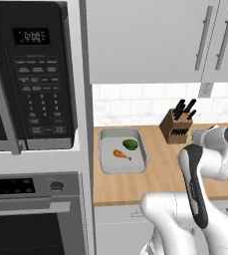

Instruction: Place one avocado and one chicken drumstick in each tupperware on the nearby counter, to pack two identical lunches.

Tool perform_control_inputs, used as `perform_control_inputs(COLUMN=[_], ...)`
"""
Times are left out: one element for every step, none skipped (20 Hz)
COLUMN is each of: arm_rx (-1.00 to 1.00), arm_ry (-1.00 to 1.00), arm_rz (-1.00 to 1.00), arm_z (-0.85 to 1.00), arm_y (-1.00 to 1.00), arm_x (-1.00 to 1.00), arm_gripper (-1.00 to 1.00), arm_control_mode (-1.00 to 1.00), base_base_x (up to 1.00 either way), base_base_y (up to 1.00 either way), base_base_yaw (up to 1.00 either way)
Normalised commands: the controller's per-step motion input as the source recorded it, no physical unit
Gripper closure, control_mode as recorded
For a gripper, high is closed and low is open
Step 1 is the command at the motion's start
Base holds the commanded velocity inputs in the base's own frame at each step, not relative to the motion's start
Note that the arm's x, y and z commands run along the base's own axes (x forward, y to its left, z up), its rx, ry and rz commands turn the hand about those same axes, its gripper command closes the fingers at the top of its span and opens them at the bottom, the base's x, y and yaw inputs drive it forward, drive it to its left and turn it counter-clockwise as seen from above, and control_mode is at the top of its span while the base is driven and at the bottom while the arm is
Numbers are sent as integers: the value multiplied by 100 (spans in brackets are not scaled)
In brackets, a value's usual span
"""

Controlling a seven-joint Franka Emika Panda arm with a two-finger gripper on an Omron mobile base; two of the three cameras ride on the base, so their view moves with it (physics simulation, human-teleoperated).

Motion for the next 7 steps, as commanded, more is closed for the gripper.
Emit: perform_control_inputs(arm_rx=[2, 2, 2, 3, 3, 3, 3], arm_ry=[-15, -13, -9, -9, -10, -12, -12], arm_rz=[-15, -14, -13, -12, -11, -10, -9], arm_z=[49, 45, 43, 41, 37, 35, 33], arm_y=[-68, -64, -54, -54, -52, -55, -56], arm_x=[-46, -41, -27, -26, -29, -32, -31], arm_gripper=[-100, -100, -100, -100, -100, -100, -100], arm_control_mode=[-100, -100, -100, -100, -100, -100, -100], base_base_x=[0, 0, 0, 0, 0, 0, 0], base_base_y=[0, 0, 0, 0, 0, 0, 0], base_base_yaw=[0, 0, 0, 0, 0, 0, 0])
